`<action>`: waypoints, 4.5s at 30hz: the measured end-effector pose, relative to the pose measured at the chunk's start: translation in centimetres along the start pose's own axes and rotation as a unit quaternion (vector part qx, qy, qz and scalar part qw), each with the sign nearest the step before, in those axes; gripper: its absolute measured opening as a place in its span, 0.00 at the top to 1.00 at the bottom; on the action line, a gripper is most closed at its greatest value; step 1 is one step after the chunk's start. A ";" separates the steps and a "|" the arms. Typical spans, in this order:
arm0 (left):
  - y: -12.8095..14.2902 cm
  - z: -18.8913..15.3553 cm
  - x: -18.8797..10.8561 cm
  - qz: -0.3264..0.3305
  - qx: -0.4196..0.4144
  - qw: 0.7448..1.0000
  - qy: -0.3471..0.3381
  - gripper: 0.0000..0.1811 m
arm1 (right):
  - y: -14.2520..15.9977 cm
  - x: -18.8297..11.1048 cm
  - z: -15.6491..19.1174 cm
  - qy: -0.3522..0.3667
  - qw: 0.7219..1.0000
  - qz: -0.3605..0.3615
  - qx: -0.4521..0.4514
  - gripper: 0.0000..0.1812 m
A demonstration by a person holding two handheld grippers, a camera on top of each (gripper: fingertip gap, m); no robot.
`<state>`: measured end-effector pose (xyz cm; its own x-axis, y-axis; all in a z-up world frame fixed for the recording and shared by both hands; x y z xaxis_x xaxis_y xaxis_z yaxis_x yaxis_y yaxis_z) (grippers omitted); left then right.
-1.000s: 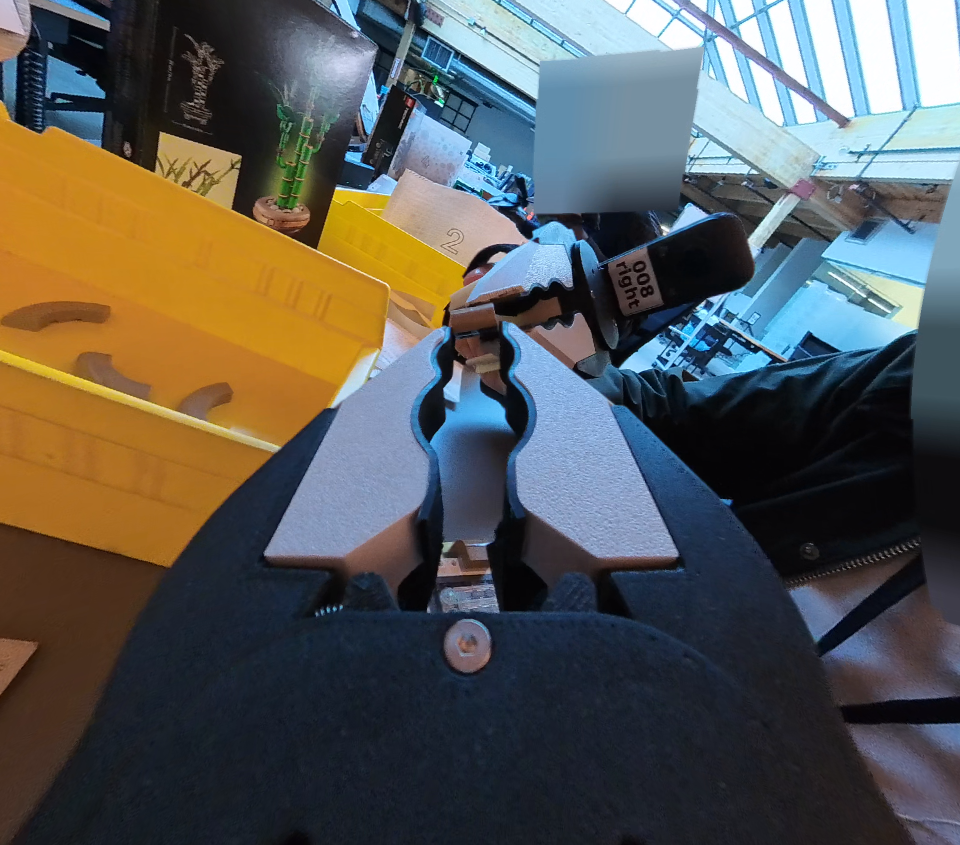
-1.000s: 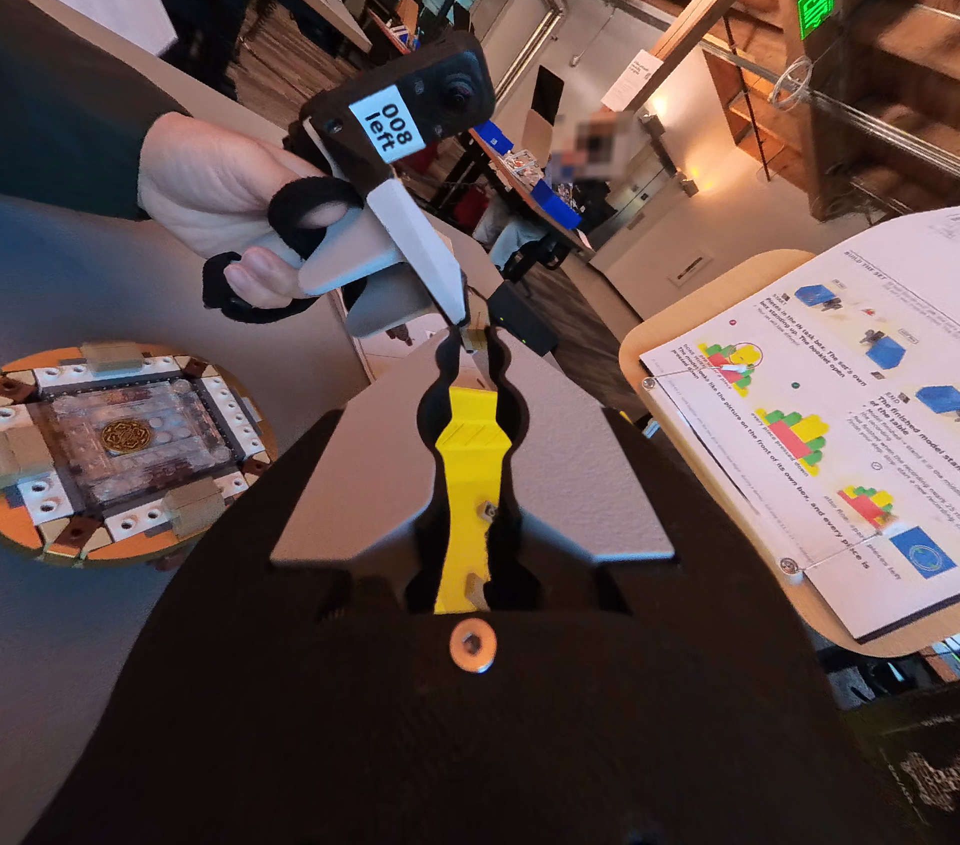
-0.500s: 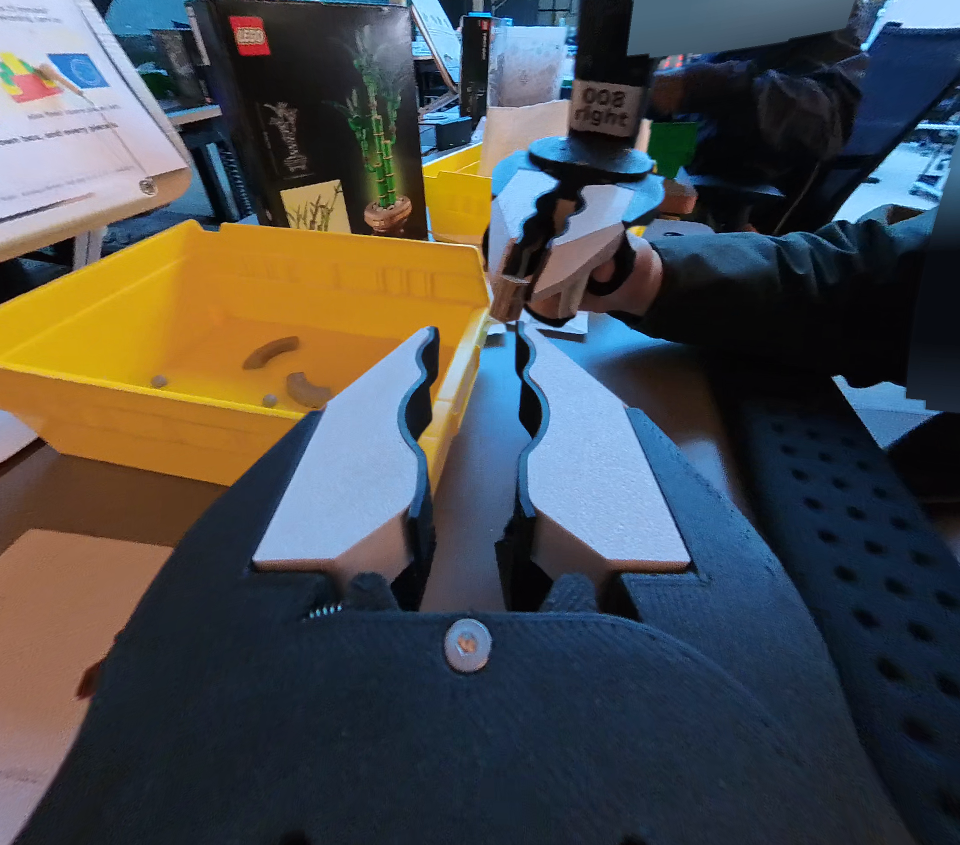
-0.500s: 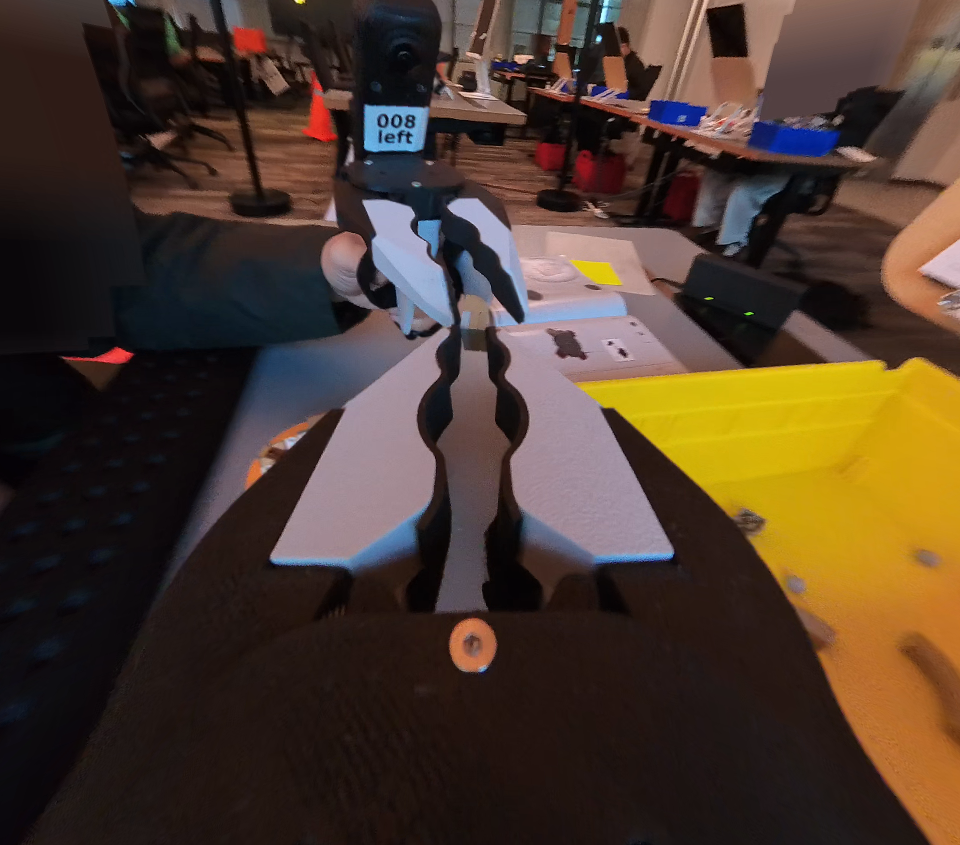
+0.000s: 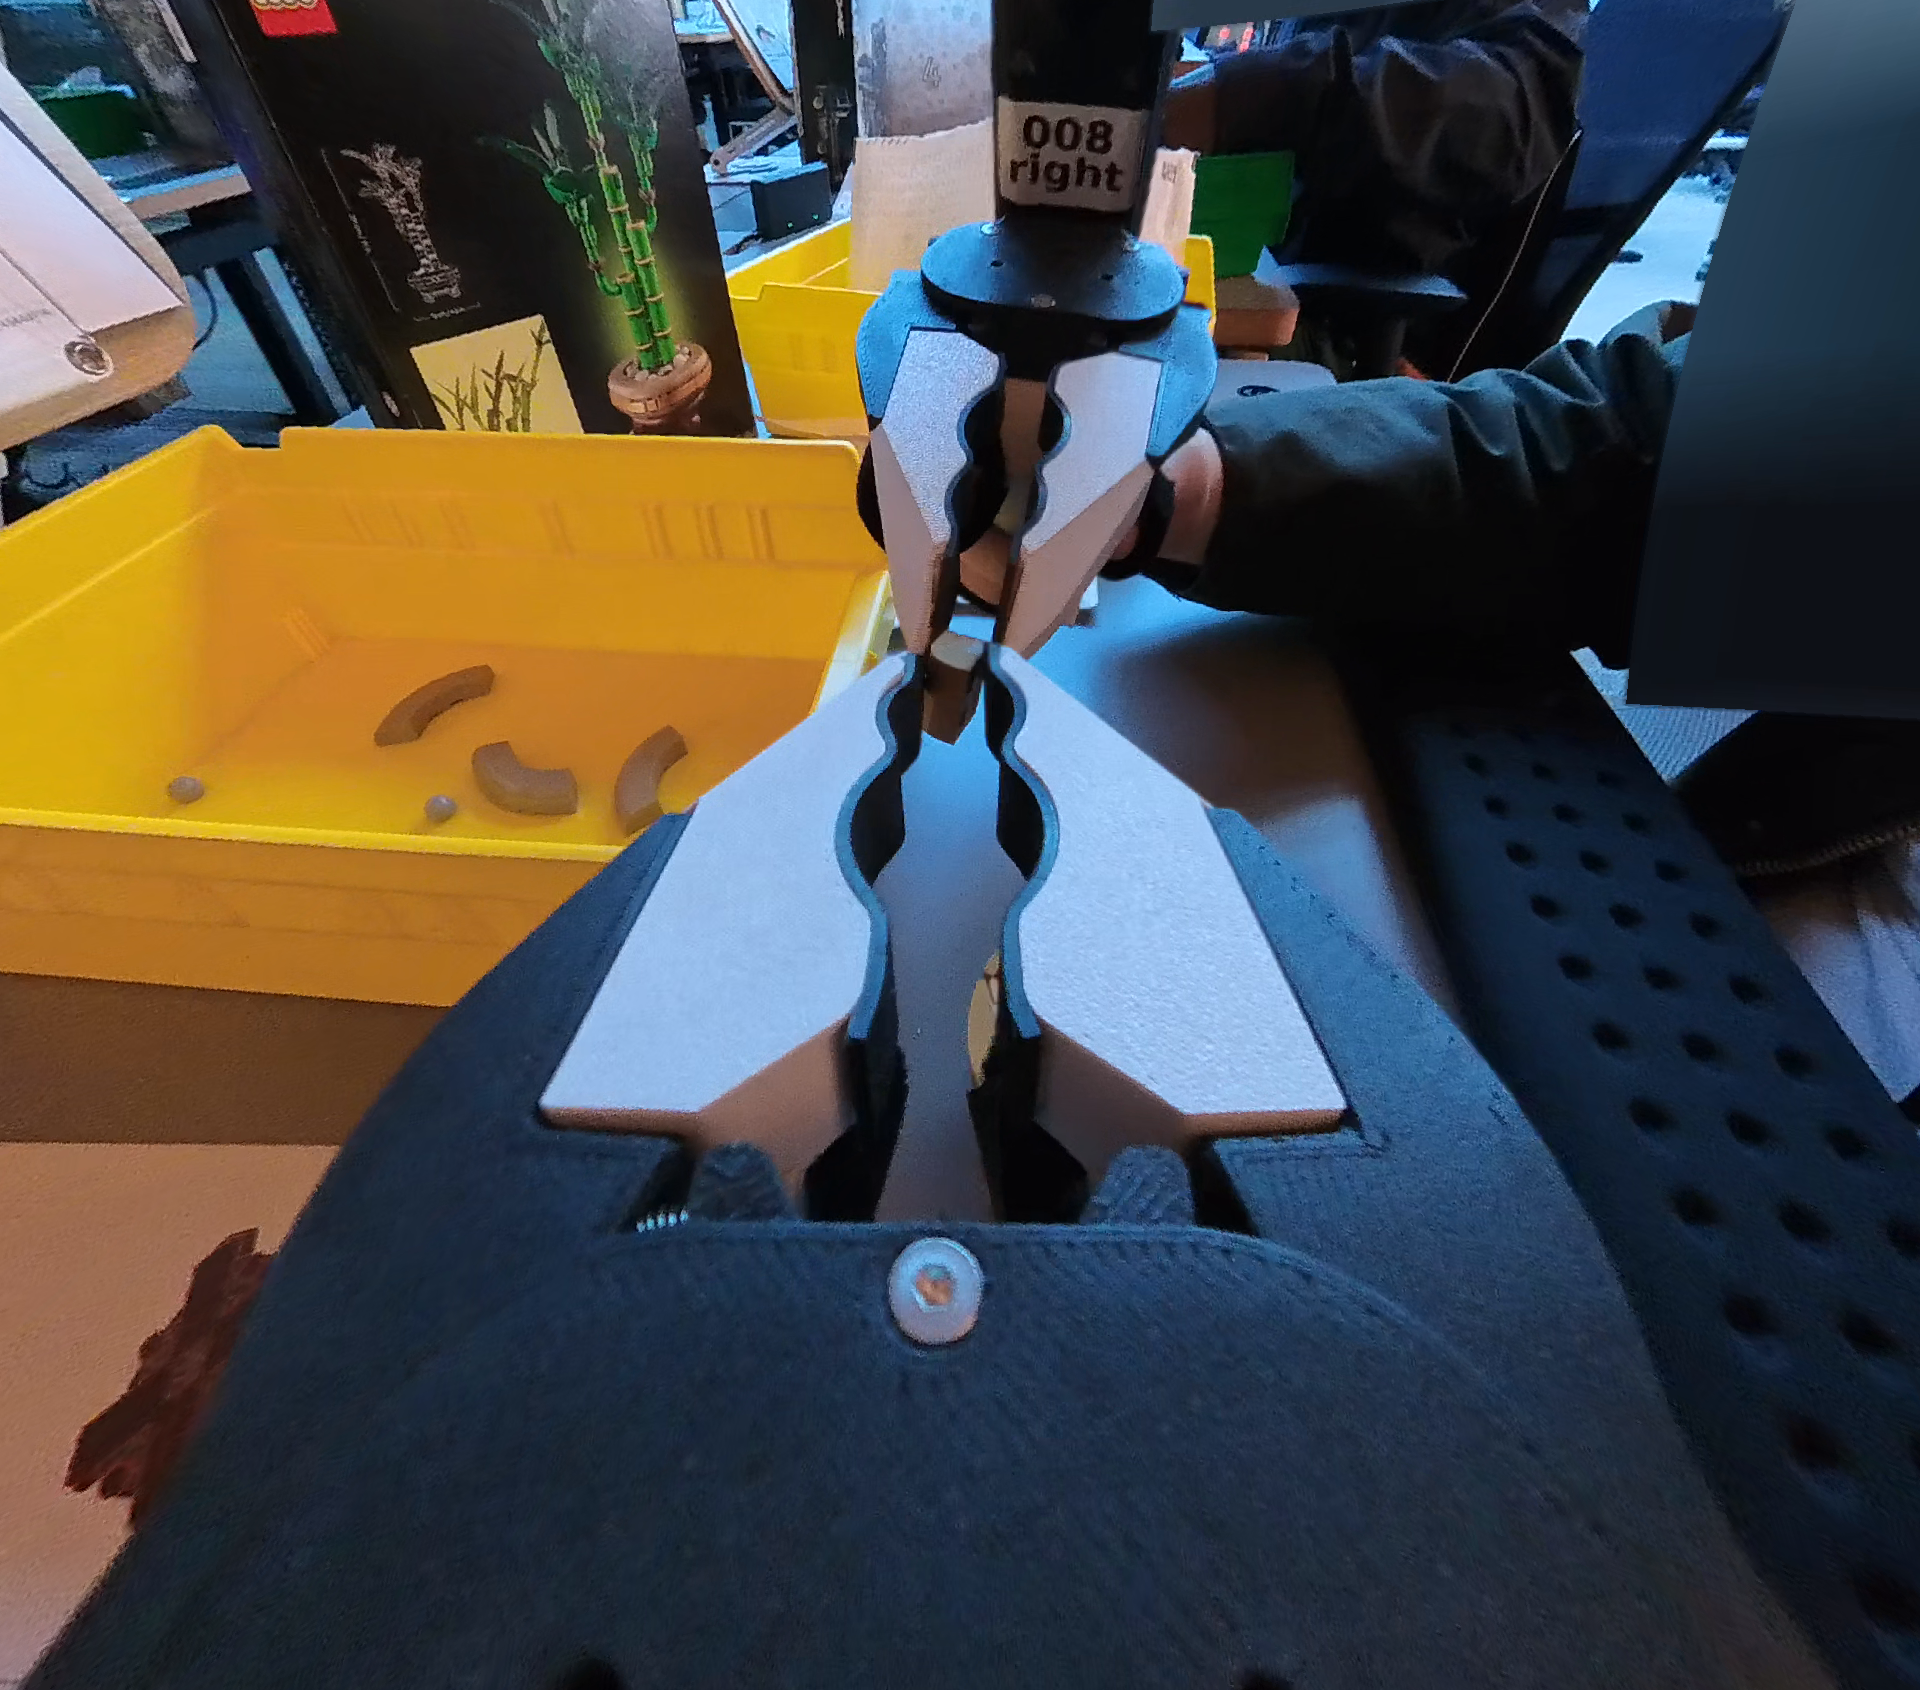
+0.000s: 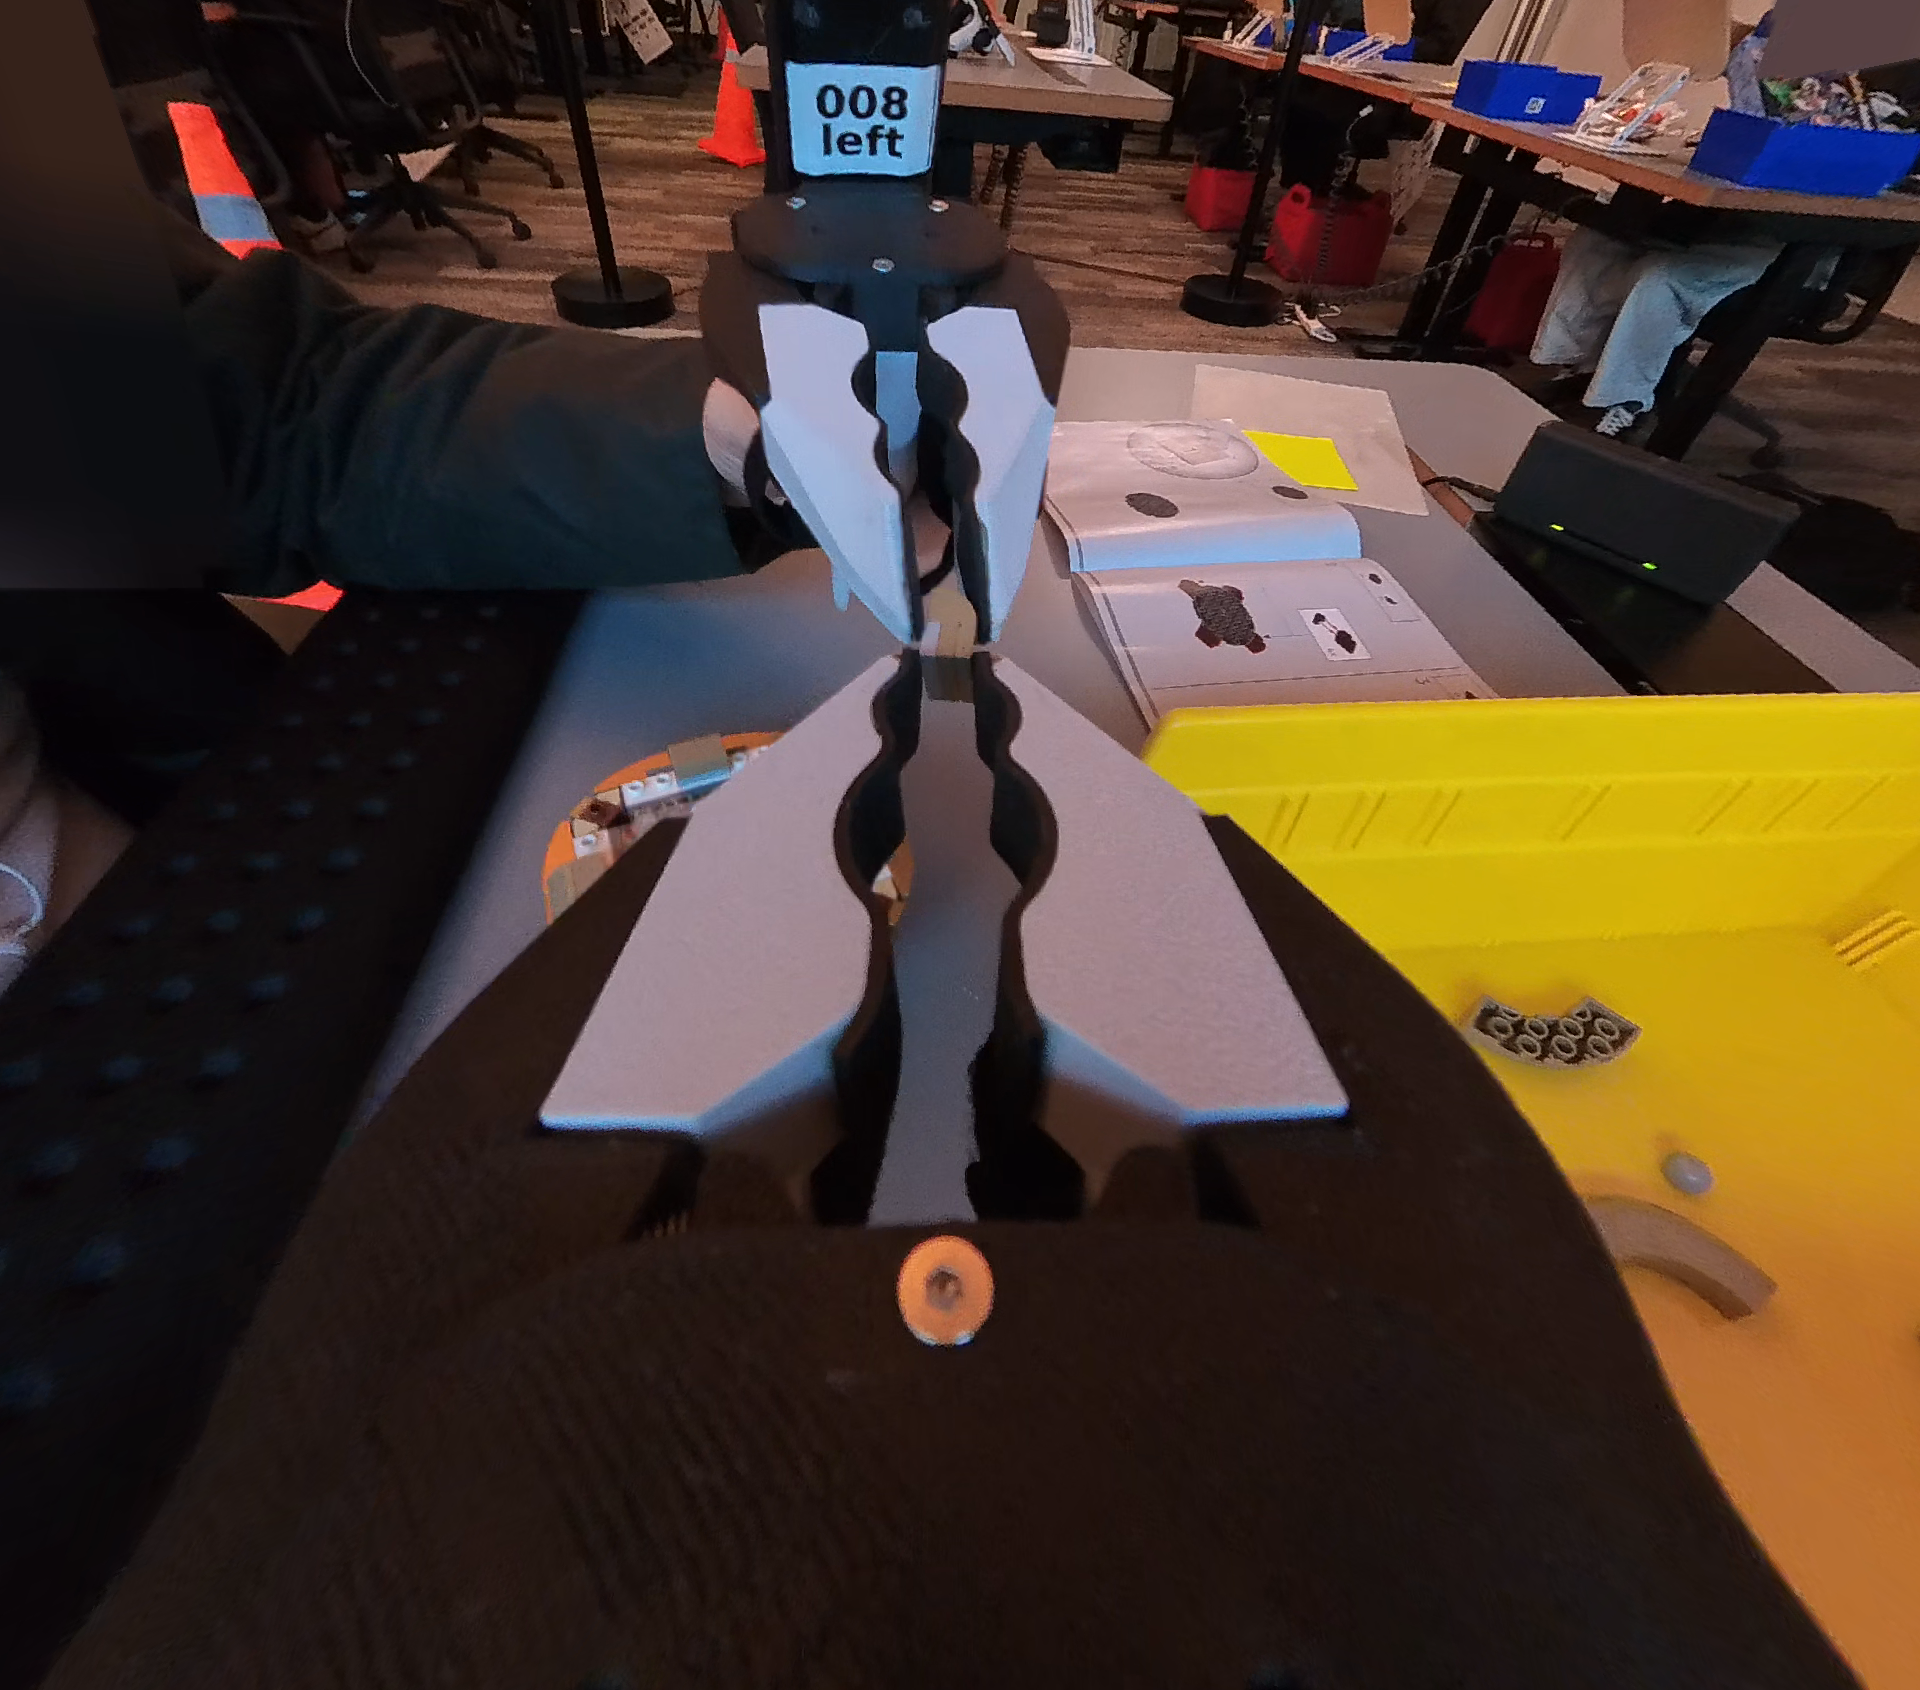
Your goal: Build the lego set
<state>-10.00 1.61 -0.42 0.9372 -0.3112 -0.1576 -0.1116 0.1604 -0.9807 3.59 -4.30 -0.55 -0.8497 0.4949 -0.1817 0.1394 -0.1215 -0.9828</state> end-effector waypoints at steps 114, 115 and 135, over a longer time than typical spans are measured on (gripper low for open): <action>-0.8 0.5 -0.2 -0.077 -0.110 0.989 0.070 0.92 | -1.4 -0.4 -0.1 -0.050 0.987 -0.078 0.129 0.92; -0.8 0.5 -0.2 -0.075 -0.110 0.989 0.071 0.92 | -1.4 -0.4 -0.2 -0.056 0.986 -0.077 0.137 0.93; -0.7 0.4 -0.1 -0.068 -0.113 0.989 0.064 0.92 | -1.2 -0.6 -0.9 -0.060 0.980 -0.076 0.176 0.93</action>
<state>-9.90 1.91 0.30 0.9011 -0.4332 -0.0213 -0.0716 -0.1003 -0.9924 4.40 -3.67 0.66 -0.9037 0.4281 -0.0080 -0.1595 -0.3539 -0.9216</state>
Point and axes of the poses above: each gripper's, where its closed fingertips meet, x out along the fingers, y out of its underside, z = x × y across the jaws, the point moved 8 cm from there along -x, back along the fingers, and after that the axes turned 6 degrees about x, right-handed, at the moved point
